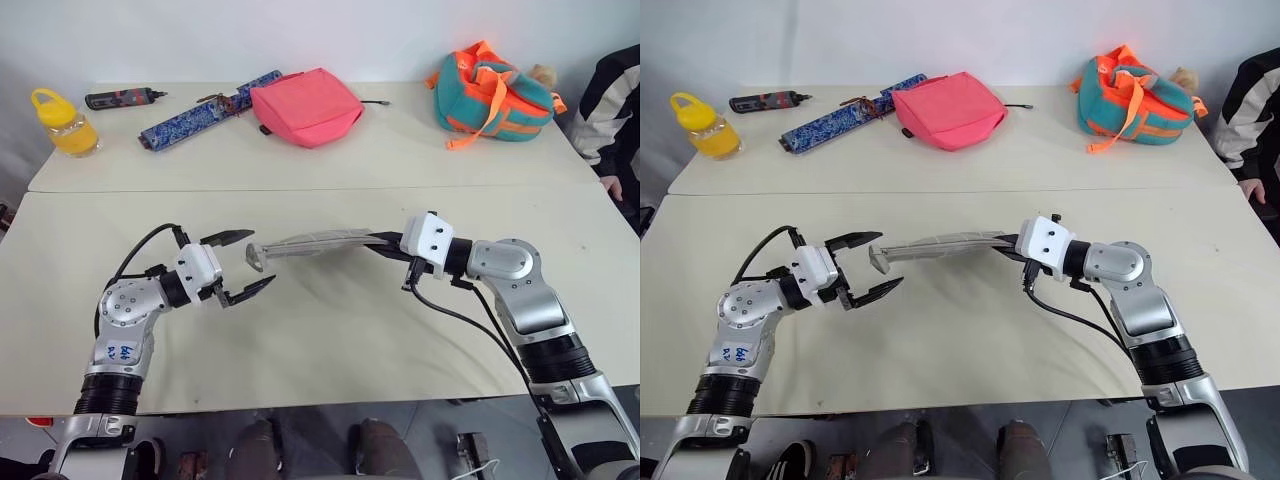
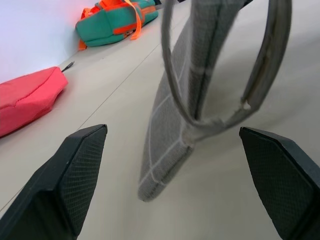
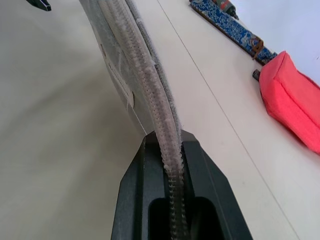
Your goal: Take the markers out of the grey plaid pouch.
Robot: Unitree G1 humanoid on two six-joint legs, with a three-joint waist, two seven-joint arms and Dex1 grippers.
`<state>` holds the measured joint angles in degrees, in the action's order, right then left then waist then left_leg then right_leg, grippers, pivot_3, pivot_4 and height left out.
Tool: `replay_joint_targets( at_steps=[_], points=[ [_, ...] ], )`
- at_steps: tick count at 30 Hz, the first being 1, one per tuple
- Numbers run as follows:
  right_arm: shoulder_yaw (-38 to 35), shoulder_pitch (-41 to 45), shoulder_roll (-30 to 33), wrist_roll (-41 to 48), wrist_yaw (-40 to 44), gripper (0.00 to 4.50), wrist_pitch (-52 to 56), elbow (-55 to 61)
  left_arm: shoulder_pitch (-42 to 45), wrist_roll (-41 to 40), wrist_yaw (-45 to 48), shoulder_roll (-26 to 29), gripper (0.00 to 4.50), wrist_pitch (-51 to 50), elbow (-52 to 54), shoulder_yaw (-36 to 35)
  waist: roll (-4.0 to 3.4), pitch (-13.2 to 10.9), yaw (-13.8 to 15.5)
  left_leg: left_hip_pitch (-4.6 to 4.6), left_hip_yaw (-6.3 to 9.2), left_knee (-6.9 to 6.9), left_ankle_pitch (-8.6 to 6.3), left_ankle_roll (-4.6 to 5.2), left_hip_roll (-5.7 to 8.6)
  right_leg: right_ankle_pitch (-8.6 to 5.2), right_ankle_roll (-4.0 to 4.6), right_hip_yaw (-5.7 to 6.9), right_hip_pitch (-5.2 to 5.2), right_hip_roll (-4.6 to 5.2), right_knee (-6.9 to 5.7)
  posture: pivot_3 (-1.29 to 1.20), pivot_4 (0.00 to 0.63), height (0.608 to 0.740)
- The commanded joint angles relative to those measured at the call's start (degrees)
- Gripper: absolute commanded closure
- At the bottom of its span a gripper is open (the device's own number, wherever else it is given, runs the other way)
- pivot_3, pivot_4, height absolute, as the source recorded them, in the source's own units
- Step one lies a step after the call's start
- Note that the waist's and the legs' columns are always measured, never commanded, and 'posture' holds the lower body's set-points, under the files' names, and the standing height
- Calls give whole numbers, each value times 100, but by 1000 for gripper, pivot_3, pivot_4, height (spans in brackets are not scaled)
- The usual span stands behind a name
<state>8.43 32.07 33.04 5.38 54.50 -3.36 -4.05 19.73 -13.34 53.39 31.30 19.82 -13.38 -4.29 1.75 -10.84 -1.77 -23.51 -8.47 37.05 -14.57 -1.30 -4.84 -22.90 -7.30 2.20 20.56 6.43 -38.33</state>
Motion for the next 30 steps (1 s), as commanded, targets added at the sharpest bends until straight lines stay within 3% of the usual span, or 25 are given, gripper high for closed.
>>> replay_joint_targets(
  at_steps=[1, 13, 17, 28, 30],
  points=[
    [-98, 9, 20, 102, 6, 4500, -22, 292, 68, -110, 87, -29, 584, 121, 44, 33, 0, 0, 6, 0, 0, 1, 0, 0, 0, 0, 0, 0, 0, 0, 0, 0, 150, 740],
    [-54, 4, -28, 65, -21, 4500, -20, 290, 17, -57, 35, -56, 4397, 319, -7, 54, 0, 0, 8, 0, 0, 3, 0, 0, 1, 0, 0, 0, -1, 1, 0, 0, 150, 740],
    [-48, 33, -21, -37, -86, 4500, -110, 210, 18, 88, -48, -23, 4458, 462, -84, 57, 0, 0, 5, 0, 0, 2, 0, 0, 0, 0, 0, 0, -1, 0, 0, 0, 150, 740],
    [-352, 305, -115, 549, -197, 1015, 790, 631, 548, 1513, -1846, 57, 4500, 1389, -624, -99, 0, 0, 8, 0, 1, 5, 0, 0, 0, 0, 0, 0, -1, 2, -3, 0, 150, 740],
    [-453, 377, -277, 907, -289, 1015, 1239, 902, 609, 1844, -2122, 104, 4500, 1615, -627, -15, 0, 0, -6, 0, 0, 2, 0, 0, 0, 0, 0, 0, 2, 2, -7, 0, 150, 740]
  ],
)
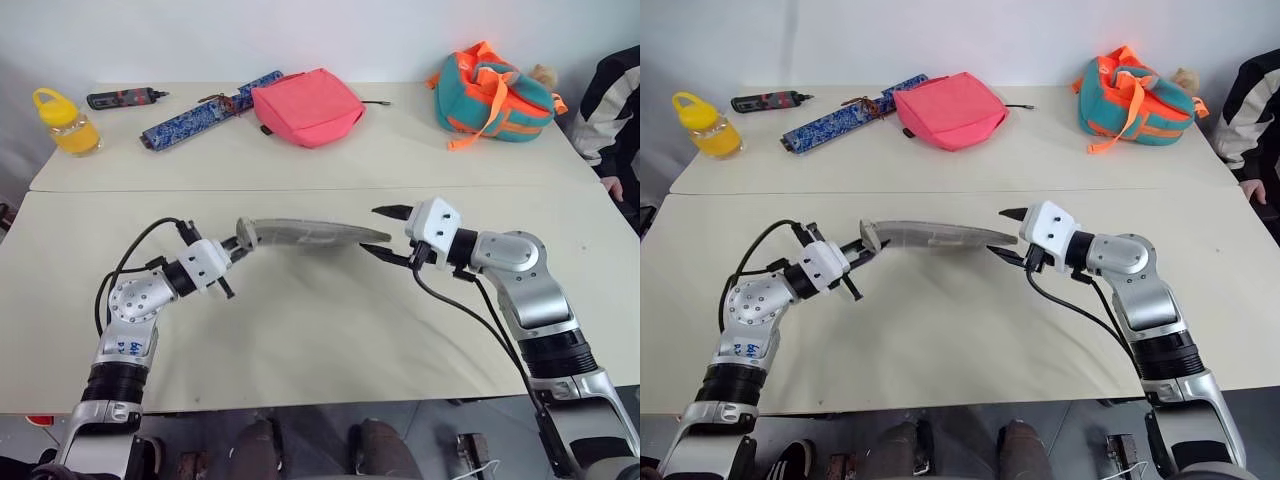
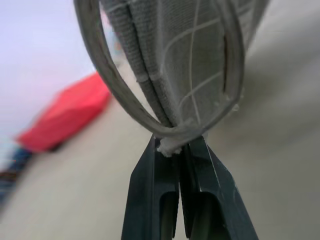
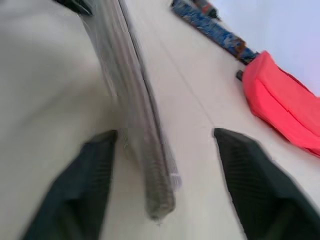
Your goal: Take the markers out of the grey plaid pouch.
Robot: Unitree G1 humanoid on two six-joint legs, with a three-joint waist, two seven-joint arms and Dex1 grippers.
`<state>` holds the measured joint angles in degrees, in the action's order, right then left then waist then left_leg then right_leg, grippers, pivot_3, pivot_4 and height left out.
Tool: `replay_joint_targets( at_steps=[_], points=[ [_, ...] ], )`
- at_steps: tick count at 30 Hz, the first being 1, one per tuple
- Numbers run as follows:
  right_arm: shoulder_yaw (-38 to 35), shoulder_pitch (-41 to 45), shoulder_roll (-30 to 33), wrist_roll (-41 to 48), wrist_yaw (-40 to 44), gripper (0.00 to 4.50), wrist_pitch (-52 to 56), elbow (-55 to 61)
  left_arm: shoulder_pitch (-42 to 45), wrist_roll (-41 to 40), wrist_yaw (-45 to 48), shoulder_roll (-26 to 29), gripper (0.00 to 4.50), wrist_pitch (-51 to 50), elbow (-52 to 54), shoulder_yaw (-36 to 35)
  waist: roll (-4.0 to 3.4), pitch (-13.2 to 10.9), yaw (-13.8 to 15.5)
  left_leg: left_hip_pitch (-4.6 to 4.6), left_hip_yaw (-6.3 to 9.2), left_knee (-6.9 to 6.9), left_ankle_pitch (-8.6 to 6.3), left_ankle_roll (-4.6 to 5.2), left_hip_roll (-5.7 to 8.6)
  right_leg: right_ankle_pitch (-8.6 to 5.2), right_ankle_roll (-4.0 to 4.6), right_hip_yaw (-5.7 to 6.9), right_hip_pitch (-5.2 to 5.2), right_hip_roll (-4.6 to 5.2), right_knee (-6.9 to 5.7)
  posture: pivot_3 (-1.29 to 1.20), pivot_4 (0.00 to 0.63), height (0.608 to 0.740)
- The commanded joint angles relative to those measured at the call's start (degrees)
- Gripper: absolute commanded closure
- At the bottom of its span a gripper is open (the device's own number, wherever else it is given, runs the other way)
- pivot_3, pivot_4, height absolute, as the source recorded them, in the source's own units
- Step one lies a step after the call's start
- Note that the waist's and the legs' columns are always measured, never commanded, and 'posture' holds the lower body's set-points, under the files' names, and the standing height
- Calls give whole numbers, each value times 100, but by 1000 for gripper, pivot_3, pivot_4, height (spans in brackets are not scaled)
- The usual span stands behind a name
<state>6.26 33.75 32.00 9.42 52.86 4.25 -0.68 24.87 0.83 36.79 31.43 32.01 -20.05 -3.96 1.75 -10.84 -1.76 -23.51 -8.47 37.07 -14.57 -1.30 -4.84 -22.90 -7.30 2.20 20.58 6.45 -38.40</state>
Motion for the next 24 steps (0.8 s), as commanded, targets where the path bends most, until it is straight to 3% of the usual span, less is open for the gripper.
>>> replay_joint_targets(
  at_steps=[1, 6, 11, 15, 24],
  points=[
    [-276, 240, -281, 705, -200, 1015, 721, 746, 147, 506, -679, 45, 4500, 363, 48, -73, 0, 0, -8, 0, -1, -3, 0, 0, -1, 0, 0, 0, 2, 0, -1, 0, 150, 740],
    [-370, 72, -757, 1711, -527, 1015, 1946, 1589, 350, 1123, -1578, 54, 4500, 445, 168, -105, 0, 0, 21, -3, 4, 0, 0, 0, -2, 0, 0, 4, 6, 1, -13, 0, 150, 740],
    [-47, -727, -1206, 2359, -1099, 1015, 3297, 2005, -59, 1275, -1555, -278, 4500, 306, 361, 461, 2, 2, 49, -4, 7, 0, -6, 9, 4, 1, -1, 12, -3, 8, -9, 0, 150, 740],
    [299, -1239, -1456, 2091, -1608, 1015, 3565, 2038, -417, 1559, -1590, -438, 4500, 55, 621, 781, 3, 2, 23, -22, 3, 6, -9, 14, 6, 1, -2, 13, 12, 9, -5, 0, 150, 740],
    [-25, -1449, -2433, 2942, -2243, 1015, 4229, 2013, -599, 1577, -1533, -557, 4500, -383, 1198, 1069, 2, 2, 23, -17, 5, 5, -7, 13, 3, 1, -1, 14, 10, 7, -10, 0, 150, 740]
  ],
)
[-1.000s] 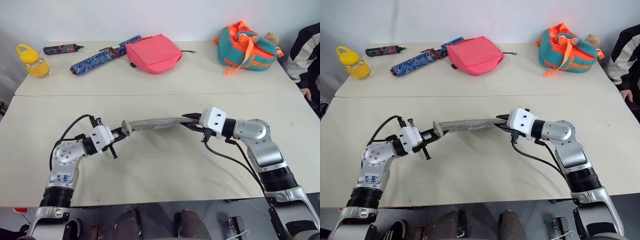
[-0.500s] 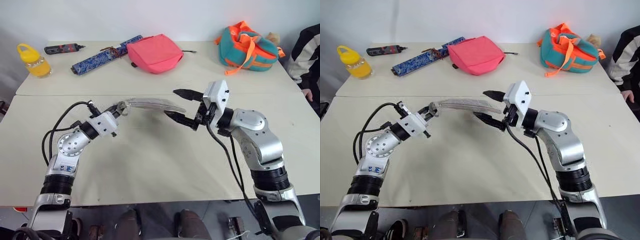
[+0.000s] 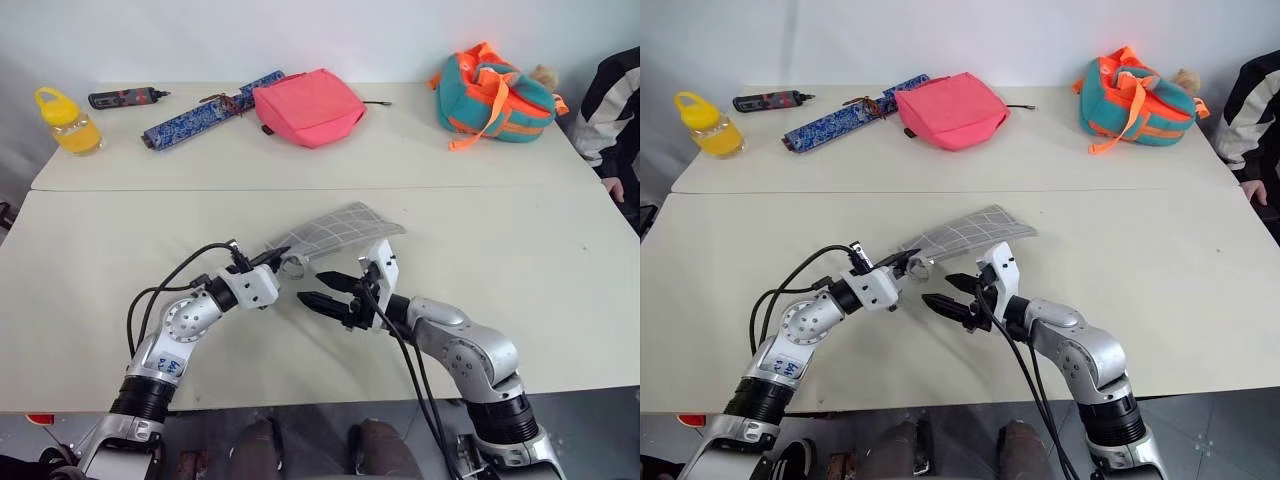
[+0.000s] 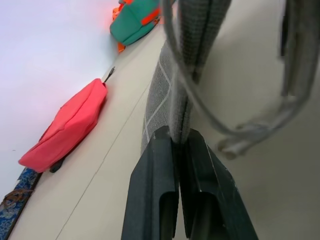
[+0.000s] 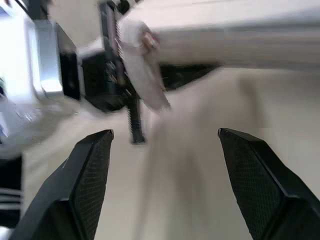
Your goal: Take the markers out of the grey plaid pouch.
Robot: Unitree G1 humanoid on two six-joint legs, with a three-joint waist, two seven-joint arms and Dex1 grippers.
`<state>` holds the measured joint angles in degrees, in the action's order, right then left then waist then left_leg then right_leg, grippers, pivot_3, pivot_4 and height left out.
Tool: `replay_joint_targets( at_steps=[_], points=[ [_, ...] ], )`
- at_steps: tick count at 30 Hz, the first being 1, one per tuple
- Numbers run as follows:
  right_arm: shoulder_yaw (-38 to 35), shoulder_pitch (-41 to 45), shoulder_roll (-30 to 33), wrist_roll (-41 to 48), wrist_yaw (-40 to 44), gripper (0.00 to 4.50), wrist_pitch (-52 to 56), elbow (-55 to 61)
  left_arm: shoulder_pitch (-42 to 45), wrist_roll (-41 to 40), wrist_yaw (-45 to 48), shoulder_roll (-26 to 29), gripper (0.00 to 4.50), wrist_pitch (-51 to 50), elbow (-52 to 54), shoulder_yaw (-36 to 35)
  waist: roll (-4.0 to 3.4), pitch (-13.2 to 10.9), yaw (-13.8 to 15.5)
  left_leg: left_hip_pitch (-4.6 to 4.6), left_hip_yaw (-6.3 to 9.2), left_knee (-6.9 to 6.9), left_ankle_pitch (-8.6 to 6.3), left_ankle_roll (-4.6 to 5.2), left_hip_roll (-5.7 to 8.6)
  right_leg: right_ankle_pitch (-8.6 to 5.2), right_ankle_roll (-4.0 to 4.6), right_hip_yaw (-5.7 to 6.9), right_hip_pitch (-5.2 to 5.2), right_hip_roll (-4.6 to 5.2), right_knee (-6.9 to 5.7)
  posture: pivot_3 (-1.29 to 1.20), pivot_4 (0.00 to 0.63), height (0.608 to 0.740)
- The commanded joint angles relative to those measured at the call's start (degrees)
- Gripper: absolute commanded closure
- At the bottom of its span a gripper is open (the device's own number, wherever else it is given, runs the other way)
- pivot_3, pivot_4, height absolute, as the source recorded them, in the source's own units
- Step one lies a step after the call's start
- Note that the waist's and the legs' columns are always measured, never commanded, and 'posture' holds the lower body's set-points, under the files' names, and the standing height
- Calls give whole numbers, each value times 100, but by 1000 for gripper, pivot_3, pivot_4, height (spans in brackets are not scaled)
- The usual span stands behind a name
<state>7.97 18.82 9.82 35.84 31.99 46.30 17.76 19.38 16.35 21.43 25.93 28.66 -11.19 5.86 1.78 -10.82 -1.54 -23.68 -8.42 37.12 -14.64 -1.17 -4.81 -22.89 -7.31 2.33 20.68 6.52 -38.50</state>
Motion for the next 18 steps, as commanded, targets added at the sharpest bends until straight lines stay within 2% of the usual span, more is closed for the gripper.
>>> replay_joint_targets(
  at_steps=[1, 5, 7, 9, 16, 18],
  points=[
    [-181, 67, -250, 277, -170, 1015, -6, 162, -51, 35, -3, -11, 4500, -84, 336, 104, 0, 0, 1, -1, 0, 0, 0, 0, 0, 0, 0, 0, 1, 0, 0, 0, 150, 740],
    [-201, 133, -415, 329, -258, 1015, -46, 142, -63, 95, -26, 36, 4500, -111, 437, 180, 0, 0, 1, -2, 0, -2, -1, 1, 1, 0, 0, 1, 1, 1, 5, 0, 150, 740],
    [-248, 151, -471, 358, -297, 1382, -49, 98, -78, 85, -28, 50, 4500, -139, 471, 173, 0, 0, 0, -3, 0, -4, -1, 1, 1, 0, 0, 1, 2, 1, 6, 0, 150, 740],
    [-212, 132, -420, 359, -230, 1924, -22, 111, -94, 48, -32, 49, 4500, -173, 513, 146, 0, 0, 0, -3, 0, -4, -1, 1, 1, 0, 0, 2, 2, 1, 6, 0, 150, 740],
    [-140, 50, -212, 335, -61, 4400, -13, 176, -46, 9, -39, 56, 4500, -233, 552, 114, 0, 0, -2, -3, 0, -6, -2, 1, 1, 0, 0, 2, 2, 1, 8, 0, 150, 740],
    [-106, 26, -134, 334, 6, 4487, -18, 199, -27, -6, -39, 58, 4500, -241, 542, 102, 0, 0, -1, -4, 0, -6, -2, 1, 1, 0, 0, 2, 2, 1, 11, 0, 150, 740]
  ],
)
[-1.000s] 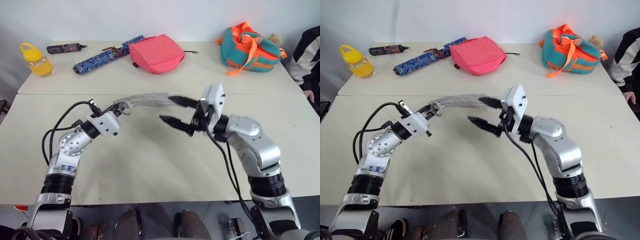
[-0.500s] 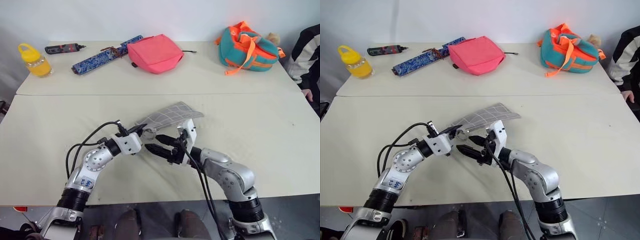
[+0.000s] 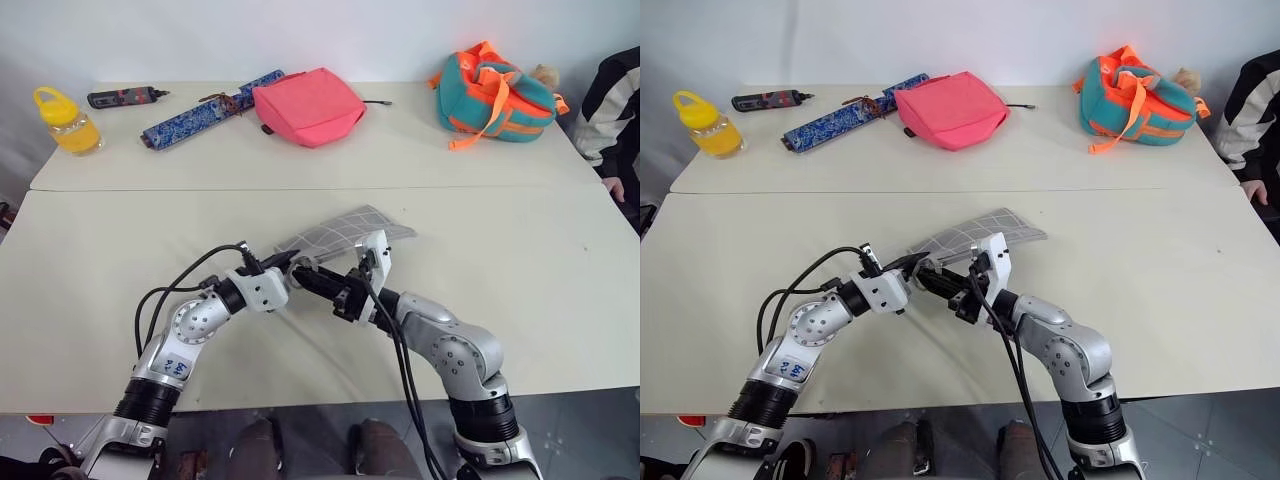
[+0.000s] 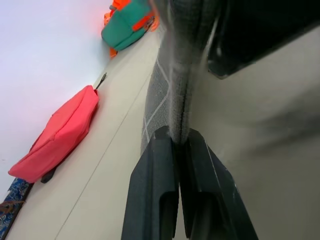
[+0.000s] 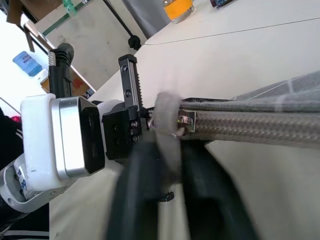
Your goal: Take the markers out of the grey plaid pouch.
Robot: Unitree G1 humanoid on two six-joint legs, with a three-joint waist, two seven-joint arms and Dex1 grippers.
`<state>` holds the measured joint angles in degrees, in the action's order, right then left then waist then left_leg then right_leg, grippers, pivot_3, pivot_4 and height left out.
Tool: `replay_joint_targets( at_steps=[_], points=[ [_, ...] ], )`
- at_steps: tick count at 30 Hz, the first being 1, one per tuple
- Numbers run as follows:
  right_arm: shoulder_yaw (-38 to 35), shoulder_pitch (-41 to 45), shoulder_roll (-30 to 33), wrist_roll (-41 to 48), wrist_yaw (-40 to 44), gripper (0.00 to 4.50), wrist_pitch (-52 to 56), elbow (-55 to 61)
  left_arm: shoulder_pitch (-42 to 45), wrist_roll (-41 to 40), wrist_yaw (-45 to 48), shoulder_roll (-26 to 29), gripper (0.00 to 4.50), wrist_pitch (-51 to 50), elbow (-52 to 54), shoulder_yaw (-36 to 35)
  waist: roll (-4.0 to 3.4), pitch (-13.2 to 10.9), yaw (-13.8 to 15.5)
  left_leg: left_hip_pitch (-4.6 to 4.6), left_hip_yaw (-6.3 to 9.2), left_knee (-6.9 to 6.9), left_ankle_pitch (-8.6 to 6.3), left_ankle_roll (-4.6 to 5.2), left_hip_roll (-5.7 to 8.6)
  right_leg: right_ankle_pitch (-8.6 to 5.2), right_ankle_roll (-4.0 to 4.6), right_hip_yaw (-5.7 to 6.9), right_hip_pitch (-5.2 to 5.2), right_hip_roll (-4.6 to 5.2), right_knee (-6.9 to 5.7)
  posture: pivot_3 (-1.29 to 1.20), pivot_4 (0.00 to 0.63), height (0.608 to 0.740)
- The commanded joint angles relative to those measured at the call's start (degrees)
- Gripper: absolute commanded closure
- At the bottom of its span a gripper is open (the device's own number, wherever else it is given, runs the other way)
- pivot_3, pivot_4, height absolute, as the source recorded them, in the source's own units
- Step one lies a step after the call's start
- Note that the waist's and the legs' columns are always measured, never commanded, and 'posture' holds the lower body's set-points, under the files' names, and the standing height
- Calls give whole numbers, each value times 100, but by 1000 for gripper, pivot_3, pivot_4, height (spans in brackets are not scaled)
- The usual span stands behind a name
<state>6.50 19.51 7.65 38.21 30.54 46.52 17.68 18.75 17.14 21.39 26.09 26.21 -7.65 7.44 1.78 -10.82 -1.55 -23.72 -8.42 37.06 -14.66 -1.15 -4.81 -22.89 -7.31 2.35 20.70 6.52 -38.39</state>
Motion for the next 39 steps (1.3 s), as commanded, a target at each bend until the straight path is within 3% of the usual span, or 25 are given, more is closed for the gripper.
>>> replay_joint_targets(
  at_steps=[1, 9, 15, 18, 26, 33, 39],
  points=[
    [72, -60, 179, 88, 229, 4487, -37, 243, 51, -100, -26, 56, 4500, 3, 171, -70, 0, 0, 0, -1, 0, 0, 0, 0, 0, 0, 0, 0, 0, 0, 2, 0, 150, 740],
    [-136, 137, 1159, 236, 1029, 4487, -31, 274, 86, -833, 287, 173, 4500, 23, -32, -317, 0, 0, -2, -3, 0, 0, 0, 1, -1, 0, 0, 1, 0, 0, 9, 0, 150, 740],
    [-24, 338, 1842, -82, 1577, 4487, -316, 52, 91, -1811, 1037, 371, 4500, 171, -258, -507, 0, 0, -1, -3, 1, 0, -1, 1, -2, 0, 0, 3, 0, 0, 11, 0, 150, 740],
    [-171, 445, 1941, -46, 1730, 4487, -381, -125, 43, -2456, 1500, 449, 4500, 134, -258, -660, 0, 0, -8, -4, 0, 0, -1, 2, -2, 0, 0, 3, -1, 0, 19, 0, 150, 740],
    [-505, 637, 2018, 146, 1933, 4487, -347, -345, -145, -2939, 2211, 735, 4500, 499, -485, -908, 0, 0, -2, -7, 0, 2, -3, 5, -1, 0, 0, 5, -2, 1, 24, 0, 150, 740],
    [-727, 648, 2584, -88, 2260, 4487, -548, -721, -331, -3834, 2968, 996, 4500, 406, -536, -1384, 0, -1, -3, -16, 1, 3, -4, 7, -1, 0, 0, 9, -1, 2, 36, 0, 150, 740],
    [-829, 728, 3103, -375, 2602, 4487, -865, -1230, -435, -4085, 3359, 1081, 4500, 342, -664, -1658, 0, -1, -5, -17, 1, 4, -5, 8, -1, 0, 0, 12, -2, 1, 40, 0, 150, 740]
  ],
)
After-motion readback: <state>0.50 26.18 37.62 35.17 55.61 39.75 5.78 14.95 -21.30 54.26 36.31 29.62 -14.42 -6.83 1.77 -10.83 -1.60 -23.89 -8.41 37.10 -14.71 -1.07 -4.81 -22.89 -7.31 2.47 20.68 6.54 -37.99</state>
